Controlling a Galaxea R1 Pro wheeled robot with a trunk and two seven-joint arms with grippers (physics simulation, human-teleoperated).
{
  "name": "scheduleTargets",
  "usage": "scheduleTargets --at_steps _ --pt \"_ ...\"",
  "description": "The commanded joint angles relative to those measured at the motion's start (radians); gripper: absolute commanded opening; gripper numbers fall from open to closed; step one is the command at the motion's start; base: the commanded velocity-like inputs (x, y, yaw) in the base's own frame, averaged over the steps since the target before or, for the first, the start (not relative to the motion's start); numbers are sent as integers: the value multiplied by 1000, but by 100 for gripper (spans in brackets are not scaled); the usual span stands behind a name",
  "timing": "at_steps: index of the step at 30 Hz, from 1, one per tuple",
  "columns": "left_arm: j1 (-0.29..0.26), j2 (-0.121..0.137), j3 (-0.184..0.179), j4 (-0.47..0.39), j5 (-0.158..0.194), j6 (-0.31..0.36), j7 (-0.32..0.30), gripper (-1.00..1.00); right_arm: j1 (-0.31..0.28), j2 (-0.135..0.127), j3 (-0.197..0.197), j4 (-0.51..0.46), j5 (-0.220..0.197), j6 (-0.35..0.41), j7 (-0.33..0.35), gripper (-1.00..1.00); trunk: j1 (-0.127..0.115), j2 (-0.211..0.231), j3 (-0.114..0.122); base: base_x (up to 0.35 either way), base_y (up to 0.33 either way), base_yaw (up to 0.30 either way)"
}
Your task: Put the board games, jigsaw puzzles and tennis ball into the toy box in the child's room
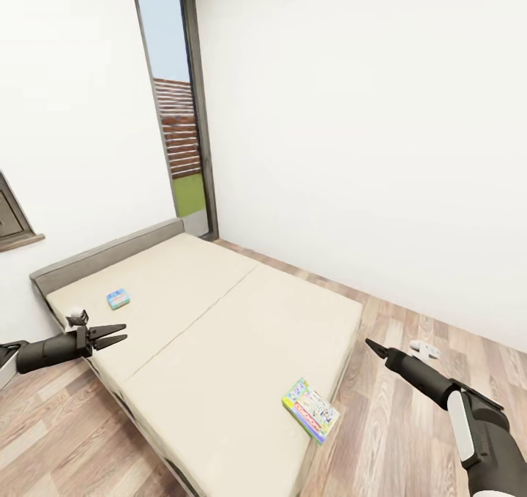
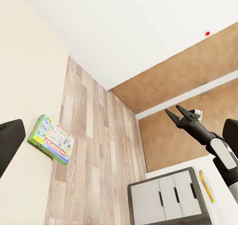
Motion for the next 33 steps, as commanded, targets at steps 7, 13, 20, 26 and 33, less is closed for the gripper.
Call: scheduleTargets --at_steps 7,13,20,26,33 --pt "-1 -2 4 0 -6 11 -5 100 -1 0 -2 0 -7 8 2 100 1 -2 -2 0 -150 144" --pt "-1 -2 3 0 -6 11 -5 100 -1 0 -2 0 -7 8 1 100 1 -2 -2 0 -287 276" --pt "-1 -2 3 0 -6 11 -5 100 -1 0 -1 0 -7 8 1 100 1 -2 -2 20 -223 286" --pt "-1 -15 4 0 -6 11 -5 100 -1 0 -1 0 -7 8 1 100 1 -2 -2 10 -56 287" --pt "-1 -23 3 0 -6 11 -5 100 -1 0 -2 0 -7 8 1 100 1 -2 -2 1 -211 287"
